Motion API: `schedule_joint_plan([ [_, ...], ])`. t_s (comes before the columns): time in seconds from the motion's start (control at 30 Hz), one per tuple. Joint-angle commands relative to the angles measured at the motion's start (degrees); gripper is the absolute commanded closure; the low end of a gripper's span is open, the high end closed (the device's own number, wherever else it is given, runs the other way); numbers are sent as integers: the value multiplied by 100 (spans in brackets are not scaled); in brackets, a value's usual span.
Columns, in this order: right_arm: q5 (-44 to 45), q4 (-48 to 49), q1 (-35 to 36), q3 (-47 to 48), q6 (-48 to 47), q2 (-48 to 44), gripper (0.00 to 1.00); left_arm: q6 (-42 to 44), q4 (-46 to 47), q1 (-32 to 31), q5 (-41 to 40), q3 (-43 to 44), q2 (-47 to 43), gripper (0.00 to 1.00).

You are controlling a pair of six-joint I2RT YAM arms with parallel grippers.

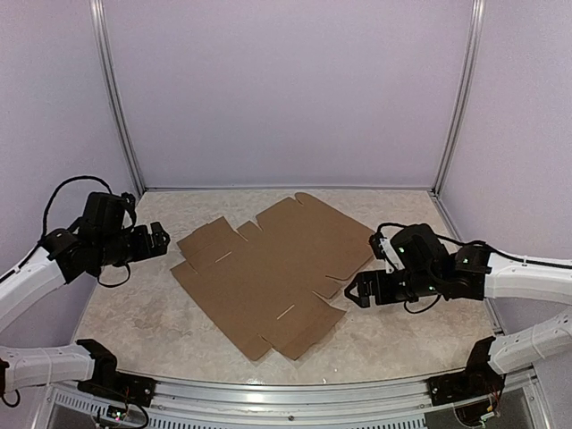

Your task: Fold the paper box

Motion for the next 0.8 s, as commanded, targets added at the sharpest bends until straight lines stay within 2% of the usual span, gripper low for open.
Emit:
schedule_joint_plan([
  [0.0, -248, 468, 66, -189, 739, 371, 3, -488, 69, 158, 291, -423, 0, 1],
  [0.13, -8, 521, 59, -199, 919, 561, 3, -1173, 219, 173, 531, -925, -50, 1],
  [0.3, 405, 587, 60, -177, 1117, 686, 4, -1981, 1047, 177, 1614, -1809, -237, 1],
  [0.47, 626, 728, -69, -133, 1089, 869, 6, -2590, 1517, 170, 2165, -2370, -461, 1],
  [0.77, 346, 1521, -605, -278, 1067, 1087, 9, -3584, 2679, -107, 2720, -3123, -556, 1],
])
